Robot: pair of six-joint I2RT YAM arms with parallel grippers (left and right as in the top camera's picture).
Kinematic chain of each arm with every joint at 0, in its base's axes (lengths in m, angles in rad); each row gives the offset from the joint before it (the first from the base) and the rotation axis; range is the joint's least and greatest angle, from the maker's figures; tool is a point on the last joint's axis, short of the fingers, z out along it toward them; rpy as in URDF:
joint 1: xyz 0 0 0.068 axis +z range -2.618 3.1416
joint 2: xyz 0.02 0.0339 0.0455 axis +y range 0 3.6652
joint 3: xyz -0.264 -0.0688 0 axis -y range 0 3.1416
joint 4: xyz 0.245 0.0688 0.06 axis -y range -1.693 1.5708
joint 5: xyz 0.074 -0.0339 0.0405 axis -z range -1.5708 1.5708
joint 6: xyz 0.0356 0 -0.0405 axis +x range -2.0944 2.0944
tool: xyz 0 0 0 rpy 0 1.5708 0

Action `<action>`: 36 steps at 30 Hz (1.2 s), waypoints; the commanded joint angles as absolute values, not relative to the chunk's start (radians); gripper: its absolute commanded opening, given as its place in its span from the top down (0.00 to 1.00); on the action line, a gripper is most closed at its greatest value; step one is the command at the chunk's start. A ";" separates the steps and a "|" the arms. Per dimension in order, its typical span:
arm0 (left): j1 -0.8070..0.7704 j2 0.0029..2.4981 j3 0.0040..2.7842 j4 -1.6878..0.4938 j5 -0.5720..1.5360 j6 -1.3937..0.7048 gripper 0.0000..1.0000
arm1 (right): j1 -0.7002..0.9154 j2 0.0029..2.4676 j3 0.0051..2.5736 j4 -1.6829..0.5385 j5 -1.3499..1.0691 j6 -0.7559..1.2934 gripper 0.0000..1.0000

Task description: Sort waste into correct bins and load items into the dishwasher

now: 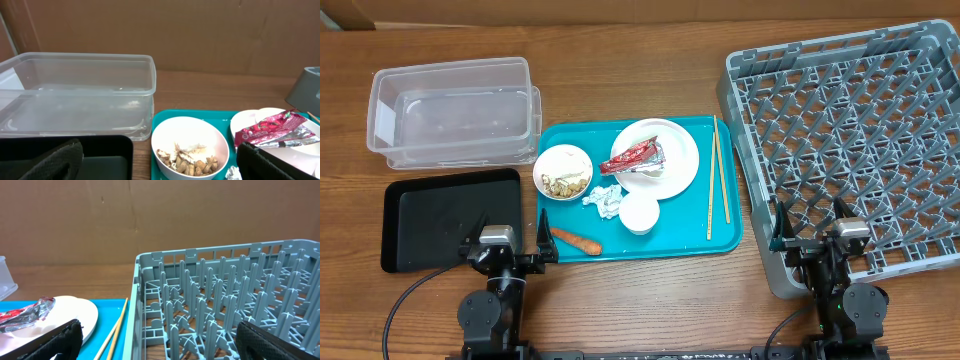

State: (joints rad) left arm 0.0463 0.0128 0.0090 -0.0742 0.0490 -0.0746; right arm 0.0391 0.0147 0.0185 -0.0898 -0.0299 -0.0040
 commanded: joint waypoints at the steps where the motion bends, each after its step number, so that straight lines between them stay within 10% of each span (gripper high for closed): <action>1: 0.046 0.004 0.005 -0.073 0.056 -0.083 0.00 | 0.035 0.003 0.008 -0.083 -0.038 -0.012 0.00; 36: 0.046 0.004 0.006 -0.066 0.036 -0.083 0.00 | 0.035 0.003 0.010 -0.077 -0.038 -0.007 0.00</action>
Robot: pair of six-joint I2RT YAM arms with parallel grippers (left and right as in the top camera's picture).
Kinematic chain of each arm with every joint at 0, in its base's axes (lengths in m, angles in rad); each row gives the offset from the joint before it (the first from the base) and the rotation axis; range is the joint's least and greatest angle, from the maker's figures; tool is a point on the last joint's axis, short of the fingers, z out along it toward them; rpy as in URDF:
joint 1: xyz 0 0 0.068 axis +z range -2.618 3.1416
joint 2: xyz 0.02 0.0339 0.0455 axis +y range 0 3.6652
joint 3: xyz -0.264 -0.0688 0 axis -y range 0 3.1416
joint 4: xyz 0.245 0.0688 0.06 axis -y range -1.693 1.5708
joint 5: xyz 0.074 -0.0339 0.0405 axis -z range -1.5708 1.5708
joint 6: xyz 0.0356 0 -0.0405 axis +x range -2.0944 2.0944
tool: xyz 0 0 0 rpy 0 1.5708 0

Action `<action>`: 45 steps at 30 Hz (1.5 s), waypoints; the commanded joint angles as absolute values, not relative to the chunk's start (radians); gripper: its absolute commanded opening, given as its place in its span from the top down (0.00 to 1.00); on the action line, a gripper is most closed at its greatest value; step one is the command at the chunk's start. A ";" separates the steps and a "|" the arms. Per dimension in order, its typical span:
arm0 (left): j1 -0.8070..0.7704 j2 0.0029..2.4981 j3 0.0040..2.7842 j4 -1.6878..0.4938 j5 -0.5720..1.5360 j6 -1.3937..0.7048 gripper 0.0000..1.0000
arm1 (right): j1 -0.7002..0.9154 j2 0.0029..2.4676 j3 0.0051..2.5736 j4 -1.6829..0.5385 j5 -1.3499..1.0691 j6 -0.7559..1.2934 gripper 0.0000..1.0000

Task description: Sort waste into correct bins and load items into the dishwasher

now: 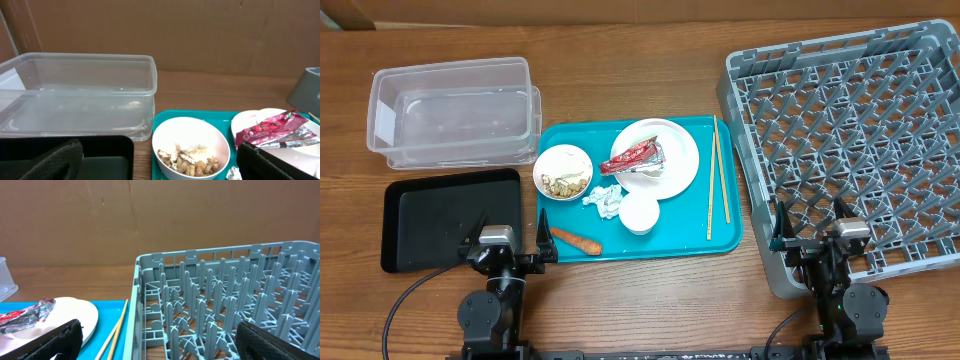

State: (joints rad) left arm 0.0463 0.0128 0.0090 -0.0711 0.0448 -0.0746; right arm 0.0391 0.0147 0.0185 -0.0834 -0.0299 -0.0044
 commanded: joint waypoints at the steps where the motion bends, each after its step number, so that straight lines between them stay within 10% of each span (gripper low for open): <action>1: 0.046 0.004 0.011 -0.073 0.038 -0.083 0.00 | 0.035 0.003 0.014 -0.079 -0.034 -0.007 0.00; 21: 0.046 0.472 0.564 -0.411 0.052 -0.091 0.00 | 0.035 0.348 0.511 -0.454 0.051 0.057 0.00; 34: 0.046 1.015 1.164 -1.039 0.173 -0.093 0.00 | 0.035 0.872 1.002 -0.940 -0.015 0.055 0.00; 45: 0.045 1.078 1.195 -0.992 0.194 -0.093 0.00 | 0.035 0.987 1.039 -0.983 -0.050 0.060 0.00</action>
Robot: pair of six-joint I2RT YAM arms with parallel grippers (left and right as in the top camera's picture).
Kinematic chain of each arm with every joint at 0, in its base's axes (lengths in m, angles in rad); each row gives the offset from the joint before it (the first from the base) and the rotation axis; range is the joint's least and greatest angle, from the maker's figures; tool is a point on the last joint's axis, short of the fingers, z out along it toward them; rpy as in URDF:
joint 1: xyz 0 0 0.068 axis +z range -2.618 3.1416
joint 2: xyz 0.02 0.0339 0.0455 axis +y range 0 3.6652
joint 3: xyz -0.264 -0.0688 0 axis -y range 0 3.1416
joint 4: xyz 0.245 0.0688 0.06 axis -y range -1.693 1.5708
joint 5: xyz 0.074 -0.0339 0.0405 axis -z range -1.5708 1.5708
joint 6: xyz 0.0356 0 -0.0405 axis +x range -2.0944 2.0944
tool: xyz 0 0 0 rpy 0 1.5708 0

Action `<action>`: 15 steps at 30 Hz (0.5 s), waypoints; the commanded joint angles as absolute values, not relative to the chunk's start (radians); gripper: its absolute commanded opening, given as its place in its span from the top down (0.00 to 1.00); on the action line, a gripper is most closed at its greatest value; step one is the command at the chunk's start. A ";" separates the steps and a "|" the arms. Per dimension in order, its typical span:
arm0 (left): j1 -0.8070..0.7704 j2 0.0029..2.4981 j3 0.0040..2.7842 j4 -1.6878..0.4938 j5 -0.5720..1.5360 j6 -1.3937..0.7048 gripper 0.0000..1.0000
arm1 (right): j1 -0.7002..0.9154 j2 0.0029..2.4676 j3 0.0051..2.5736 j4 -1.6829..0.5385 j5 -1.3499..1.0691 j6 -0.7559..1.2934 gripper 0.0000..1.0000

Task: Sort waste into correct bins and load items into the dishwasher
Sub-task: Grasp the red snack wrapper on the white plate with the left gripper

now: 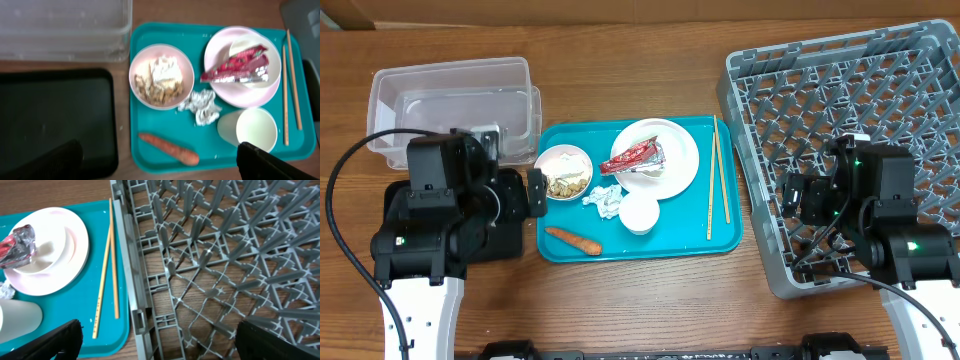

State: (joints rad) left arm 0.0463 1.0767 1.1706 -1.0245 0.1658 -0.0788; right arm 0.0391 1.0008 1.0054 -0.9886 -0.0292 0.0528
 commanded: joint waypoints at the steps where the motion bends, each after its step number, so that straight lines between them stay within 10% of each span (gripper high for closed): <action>1: 0.045 1.078 1.194 -0.966 0.204 -0.093 0.00 | 0.035 0.984 1.039 -0.980 -0.050 0.060 0.00; 15: -0.180 1.355 1.194 -0.606 0.191 0.109 0.00 | 0.035 0.960 1.039 -0.974 -0.046 0.060 0.00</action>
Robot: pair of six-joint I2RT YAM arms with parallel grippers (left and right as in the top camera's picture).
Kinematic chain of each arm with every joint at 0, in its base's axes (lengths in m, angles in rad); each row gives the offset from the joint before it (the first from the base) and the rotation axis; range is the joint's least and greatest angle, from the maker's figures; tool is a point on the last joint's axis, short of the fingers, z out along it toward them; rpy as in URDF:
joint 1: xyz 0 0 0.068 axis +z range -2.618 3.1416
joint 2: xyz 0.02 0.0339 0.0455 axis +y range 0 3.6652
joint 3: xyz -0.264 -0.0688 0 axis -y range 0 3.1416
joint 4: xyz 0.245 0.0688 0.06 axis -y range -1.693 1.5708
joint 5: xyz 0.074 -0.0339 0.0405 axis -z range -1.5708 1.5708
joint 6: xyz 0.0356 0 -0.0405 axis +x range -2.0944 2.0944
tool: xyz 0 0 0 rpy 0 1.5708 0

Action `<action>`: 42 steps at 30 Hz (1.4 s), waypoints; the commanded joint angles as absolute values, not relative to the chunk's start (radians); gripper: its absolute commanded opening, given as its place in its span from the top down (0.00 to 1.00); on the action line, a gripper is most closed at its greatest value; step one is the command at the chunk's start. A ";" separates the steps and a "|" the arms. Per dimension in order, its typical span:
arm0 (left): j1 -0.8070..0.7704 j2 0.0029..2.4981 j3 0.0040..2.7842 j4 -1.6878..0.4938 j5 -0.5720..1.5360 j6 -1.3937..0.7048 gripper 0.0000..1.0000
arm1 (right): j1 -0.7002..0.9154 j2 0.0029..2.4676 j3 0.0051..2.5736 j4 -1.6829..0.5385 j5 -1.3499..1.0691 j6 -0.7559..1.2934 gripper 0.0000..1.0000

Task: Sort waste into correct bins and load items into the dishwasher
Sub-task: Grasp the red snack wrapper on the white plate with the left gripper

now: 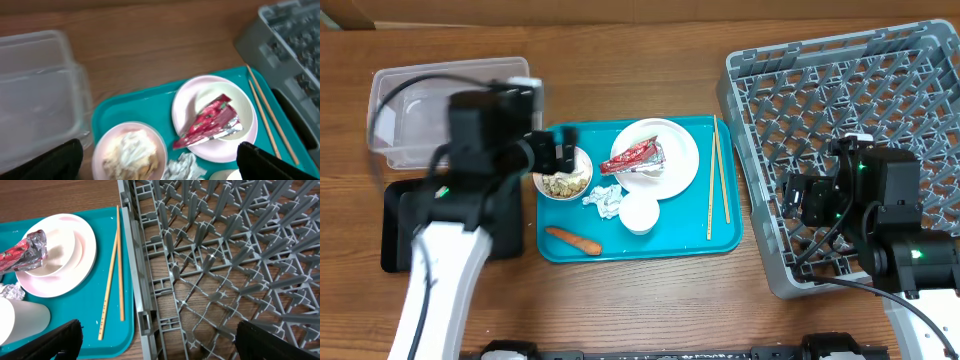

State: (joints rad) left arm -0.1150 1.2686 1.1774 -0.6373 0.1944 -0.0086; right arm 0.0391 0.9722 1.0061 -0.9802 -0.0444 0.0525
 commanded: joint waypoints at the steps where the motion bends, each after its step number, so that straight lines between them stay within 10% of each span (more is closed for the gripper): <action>1: -0.200 1.386 1.194 -0.593 0.191 0.139 0.00 | 0.035 0.960 1.039 -0.974 -0.045 0.060 0.00; 18: -0.337 1.790 1.194 -0.550 0.218 0.299 0.16 | 0.035 0.960 1.039 -0.982 -0.019 0.060 0.00; 22: -0.337 1.812 1.194 -0.564 0.218 0.299 0.44 | 0.035 0.960 1.039 -0.983 -0.020 0.060 0.00; 26: -0.337 1.807 1.195 -0.568 0.215 0.299 0.96 | 0.035 0.960 1.039 -0.983 -0.020 0.060 0.00; 42: -0.093 1.522 1.368 -0.566 0.035 0.055 0.96 | 0.035 0.960 1.039 -0.982 -0.020 0.060 0.00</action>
